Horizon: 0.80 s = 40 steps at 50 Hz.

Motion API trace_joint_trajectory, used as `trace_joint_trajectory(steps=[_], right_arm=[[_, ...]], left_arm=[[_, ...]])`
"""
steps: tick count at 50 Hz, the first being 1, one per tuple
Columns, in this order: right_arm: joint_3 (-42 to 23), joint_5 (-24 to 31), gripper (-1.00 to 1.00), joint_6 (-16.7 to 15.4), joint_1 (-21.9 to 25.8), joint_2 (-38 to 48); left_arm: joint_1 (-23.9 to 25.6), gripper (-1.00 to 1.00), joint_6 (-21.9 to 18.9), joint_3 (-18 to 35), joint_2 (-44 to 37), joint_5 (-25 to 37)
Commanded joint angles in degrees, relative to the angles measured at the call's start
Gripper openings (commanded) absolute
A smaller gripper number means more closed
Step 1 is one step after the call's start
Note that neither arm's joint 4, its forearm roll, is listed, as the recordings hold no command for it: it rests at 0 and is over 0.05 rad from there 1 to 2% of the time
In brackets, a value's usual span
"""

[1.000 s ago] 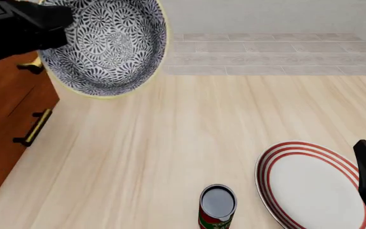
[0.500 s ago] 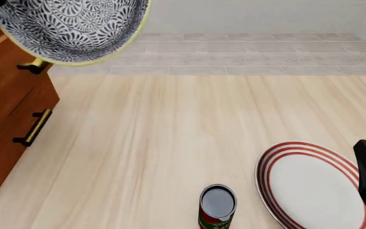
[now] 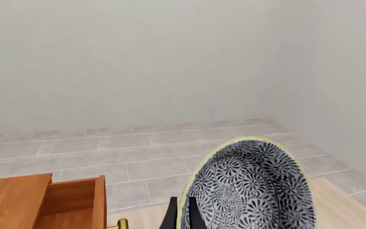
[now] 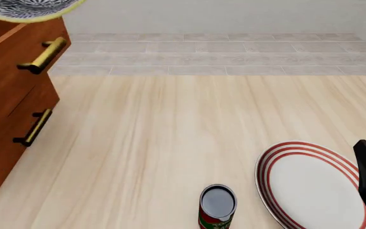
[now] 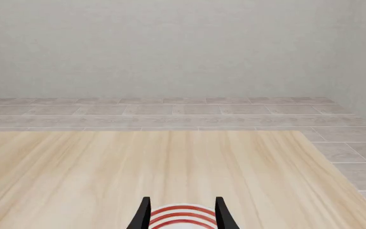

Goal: Put the bowl on top of the cabinet.

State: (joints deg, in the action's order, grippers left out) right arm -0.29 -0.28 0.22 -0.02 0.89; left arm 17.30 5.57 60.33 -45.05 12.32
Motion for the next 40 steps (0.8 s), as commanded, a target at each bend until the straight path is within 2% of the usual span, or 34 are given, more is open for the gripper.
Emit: trace_joint_trajectory(steps=[1, 6, 10, 13, 15, 20, 21, 23, 31, 40], right_arm=[[0.0, 0.0, 1.0, 0.0, 0.0, 0.0], [0.0, 0.0, 1.0, 0.0, 0.0, 0.0], [0.0, 0.0, 1.0, 0.0, 0.0, 0.0], [0.0, 0.0, 1.0, 0.0, 0.0, 0.0], [0.0, 0.0, 1.0, 0.0, 0.0, 0.0], [0.0, 0.0, 1.0, 0.0, 0.0, 0.0], [0.0, 0.0, 1.0, 0.0, 0.0, 0.0], [0.0, 0.0, 1.0, 0.0, 0.0, 0.0], [0.0, 0.0, 1.0, 0.0, 0.0, 0.0], [0.0, 0.0, 1.0, 0.0, 0.0, 0.0]], left_arm=[[-3.3, -1.0, 0.5, 2.6, 1.8, 0.0], [-5.1, -1.0, 0.7, 3.5, 2.3, -0.1], [-8.5, -1.0, 0.5, 3.9, 1.9, -0.9], [-8.1, -1.0, 0.2, 3.8, 2.0, -1.2], [-10.3, -1.0, 0.0, 3.8, 2.3, -1.8], [-10.5, -1.0, -0.3, 4.1, 3.0, -2.1], [-12.6, -1.0, -0.3, 4.1, 2.7, -2.7], [-11.8, -1.0, -0.5, 4.2, 2.7, -2.4], [-17.0, -1.0, -1.0, 4.0, 2.9, -4.0], [-17.5, -1.0, -1.3, 4.6, 3.2, -4.2]])
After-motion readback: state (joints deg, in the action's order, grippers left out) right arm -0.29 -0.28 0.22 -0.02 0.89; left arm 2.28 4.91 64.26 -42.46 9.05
